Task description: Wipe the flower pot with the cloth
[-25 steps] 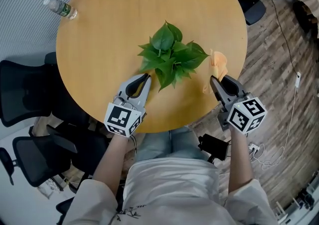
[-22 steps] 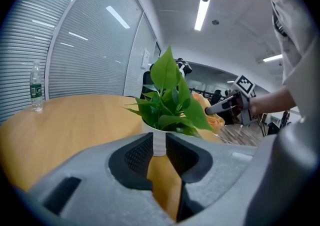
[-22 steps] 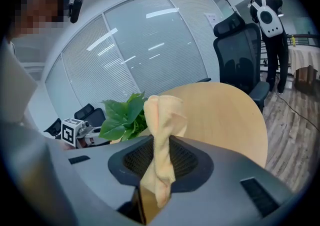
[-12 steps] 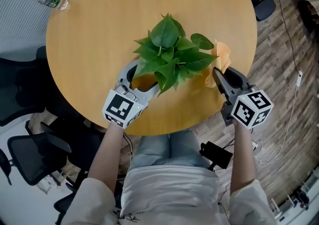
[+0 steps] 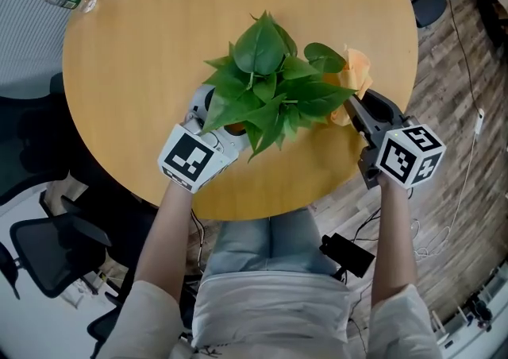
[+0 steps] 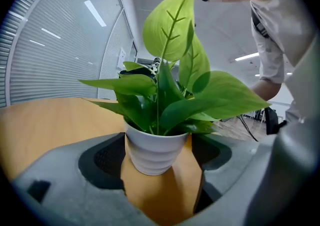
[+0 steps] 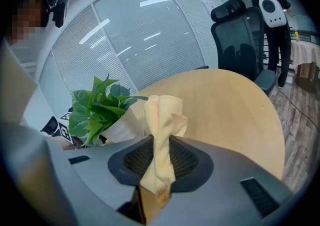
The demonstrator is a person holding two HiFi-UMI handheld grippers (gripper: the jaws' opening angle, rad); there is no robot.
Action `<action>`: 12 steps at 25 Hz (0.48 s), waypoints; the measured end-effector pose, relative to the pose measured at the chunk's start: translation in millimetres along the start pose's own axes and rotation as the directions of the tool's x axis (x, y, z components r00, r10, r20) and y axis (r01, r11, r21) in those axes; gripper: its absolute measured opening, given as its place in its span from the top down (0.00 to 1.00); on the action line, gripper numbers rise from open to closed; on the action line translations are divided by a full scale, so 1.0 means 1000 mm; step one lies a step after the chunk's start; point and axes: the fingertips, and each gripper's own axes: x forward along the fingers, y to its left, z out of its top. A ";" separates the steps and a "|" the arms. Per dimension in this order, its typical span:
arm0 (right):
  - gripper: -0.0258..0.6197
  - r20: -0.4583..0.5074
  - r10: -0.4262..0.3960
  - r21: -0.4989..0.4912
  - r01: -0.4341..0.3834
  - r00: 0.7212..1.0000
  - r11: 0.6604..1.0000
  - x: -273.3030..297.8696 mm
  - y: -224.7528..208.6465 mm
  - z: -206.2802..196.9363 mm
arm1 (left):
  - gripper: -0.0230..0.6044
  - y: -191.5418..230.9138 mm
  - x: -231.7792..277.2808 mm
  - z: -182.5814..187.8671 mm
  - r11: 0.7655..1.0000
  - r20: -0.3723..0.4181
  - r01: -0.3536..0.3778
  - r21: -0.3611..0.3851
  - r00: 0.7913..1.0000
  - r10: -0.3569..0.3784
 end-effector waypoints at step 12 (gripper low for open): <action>0.83 -0.145 0.156 -0.227 -0.186 0.977 0.956 0.053 0.039 0.010 | 0.31 0.003 0.002 -0.001 1.000 -0.004 0.009 -0.025 1.000 -0.009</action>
